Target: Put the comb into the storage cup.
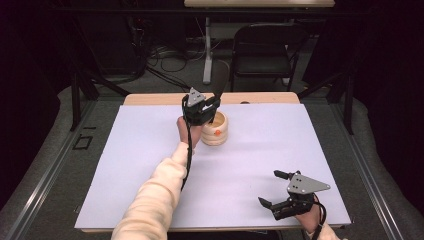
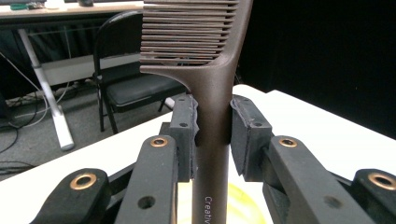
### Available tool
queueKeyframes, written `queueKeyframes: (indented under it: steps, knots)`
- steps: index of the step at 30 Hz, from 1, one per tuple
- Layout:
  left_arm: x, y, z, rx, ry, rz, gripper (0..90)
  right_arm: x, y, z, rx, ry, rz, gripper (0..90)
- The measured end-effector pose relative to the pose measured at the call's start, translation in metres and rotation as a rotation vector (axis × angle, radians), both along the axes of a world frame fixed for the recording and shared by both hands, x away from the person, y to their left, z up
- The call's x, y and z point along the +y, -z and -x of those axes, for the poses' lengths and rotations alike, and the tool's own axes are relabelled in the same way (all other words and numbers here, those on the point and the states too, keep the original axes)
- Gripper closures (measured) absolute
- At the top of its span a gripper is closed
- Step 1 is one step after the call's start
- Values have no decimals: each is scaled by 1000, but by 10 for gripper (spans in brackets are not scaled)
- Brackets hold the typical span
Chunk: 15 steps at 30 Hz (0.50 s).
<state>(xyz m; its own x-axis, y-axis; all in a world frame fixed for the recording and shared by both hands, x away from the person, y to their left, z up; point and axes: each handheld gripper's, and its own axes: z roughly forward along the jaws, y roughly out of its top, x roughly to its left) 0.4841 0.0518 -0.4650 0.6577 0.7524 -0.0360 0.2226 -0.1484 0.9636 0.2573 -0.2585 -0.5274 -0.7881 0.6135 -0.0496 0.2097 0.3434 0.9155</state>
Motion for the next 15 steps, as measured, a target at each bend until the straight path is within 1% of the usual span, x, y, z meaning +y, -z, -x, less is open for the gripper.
queueKeyframes:
  steps: [6,12,15]
  knots:
    - [-1,3,-2,7,5,-6,724,0,0,0,-1,1,0,0]
    - [-1,5,-2,3,17,-19,724,0,0,0,-2,1,0,0]
    - [-1,8,-3,4,10,-21,724,0,0,0,-2,0,1,0]
